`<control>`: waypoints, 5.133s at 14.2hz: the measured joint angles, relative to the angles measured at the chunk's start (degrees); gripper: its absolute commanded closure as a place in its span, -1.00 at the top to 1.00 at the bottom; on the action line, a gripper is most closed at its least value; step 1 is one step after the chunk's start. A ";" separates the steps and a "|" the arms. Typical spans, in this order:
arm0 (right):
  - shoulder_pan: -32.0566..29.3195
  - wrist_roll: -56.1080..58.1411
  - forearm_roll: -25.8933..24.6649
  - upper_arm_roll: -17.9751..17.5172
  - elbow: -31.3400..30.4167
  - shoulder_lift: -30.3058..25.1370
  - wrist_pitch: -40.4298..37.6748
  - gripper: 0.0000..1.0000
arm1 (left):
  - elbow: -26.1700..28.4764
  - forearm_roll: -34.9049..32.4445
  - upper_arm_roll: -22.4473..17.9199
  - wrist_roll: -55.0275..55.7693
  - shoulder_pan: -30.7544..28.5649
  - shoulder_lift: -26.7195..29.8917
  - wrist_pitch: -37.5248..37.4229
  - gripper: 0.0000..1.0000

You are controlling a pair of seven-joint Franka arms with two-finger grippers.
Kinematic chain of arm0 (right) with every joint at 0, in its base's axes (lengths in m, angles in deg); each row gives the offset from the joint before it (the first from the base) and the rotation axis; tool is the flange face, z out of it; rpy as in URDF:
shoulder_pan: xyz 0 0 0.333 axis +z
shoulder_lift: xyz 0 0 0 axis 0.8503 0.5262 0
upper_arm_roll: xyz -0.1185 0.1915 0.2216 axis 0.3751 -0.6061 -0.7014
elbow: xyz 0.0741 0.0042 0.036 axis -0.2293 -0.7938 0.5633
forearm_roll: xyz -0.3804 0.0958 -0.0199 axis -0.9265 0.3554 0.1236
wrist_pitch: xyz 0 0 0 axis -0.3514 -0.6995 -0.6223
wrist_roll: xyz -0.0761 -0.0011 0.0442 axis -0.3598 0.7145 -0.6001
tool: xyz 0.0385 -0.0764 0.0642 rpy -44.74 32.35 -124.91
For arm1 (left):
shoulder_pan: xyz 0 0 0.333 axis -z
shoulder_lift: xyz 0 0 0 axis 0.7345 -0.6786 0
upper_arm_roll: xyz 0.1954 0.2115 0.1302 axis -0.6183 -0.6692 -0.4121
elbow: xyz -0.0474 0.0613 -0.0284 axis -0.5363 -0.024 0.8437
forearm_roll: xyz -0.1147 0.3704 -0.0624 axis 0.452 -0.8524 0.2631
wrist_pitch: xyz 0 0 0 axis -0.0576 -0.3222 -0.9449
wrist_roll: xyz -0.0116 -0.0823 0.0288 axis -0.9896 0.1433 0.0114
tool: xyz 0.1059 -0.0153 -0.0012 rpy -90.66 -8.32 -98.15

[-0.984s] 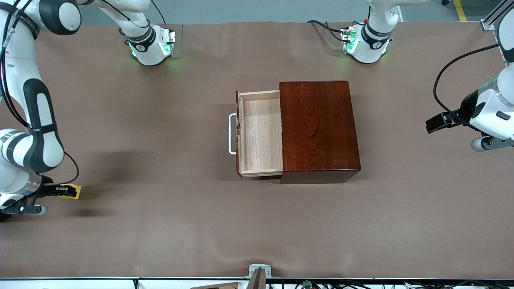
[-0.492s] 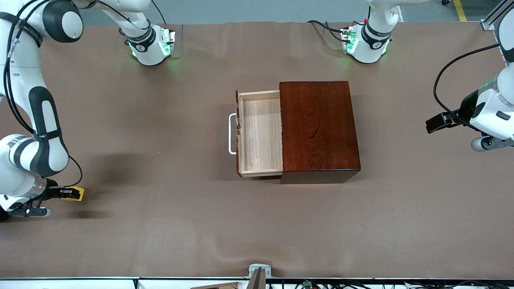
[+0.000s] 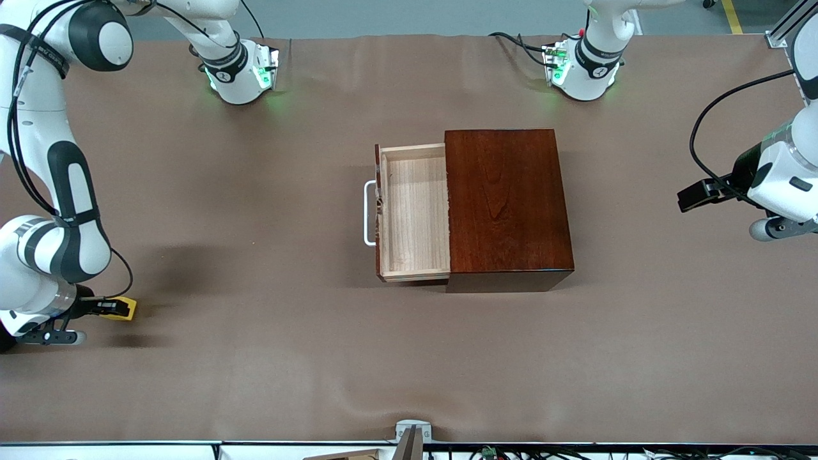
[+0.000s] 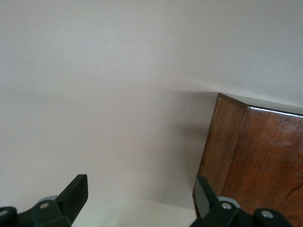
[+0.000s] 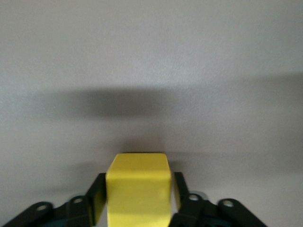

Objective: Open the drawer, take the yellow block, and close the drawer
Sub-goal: 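Lower the yellow cube onto the table and open the right gripper, then withdraw the right gripper while the left gripper reaches the drawer front, then push the drawer shut into the box with the left gripper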

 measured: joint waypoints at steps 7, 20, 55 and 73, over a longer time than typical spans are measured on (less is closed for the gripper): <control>0.27 0.00 0.01 -0.85 3.01 -3.44 -7.31 1.00 | 0.00 0.08 0.70 0.00 0.78 0.00 0.00 1.00; 6.10 -14.25 0.05 -1.14 3.62 -28.17 -42.80 1.00 | -0.21 2.15 4.45 39.07 11.70 -7.67 13.79 1.00; 13.27 -21.04 1.15 -1.53 -13.19 -50.43 -39.81 1.00 | -5.25 2.16 4.03 120.02 45.83 -31.92 43.42 1.00; 13.27 -17.10 0.57 -1.24 -12.90 -50.43 -39.60 1.00 | -8.89 4.52 1.85 125.45 43.88 -32.58 31.96 1.00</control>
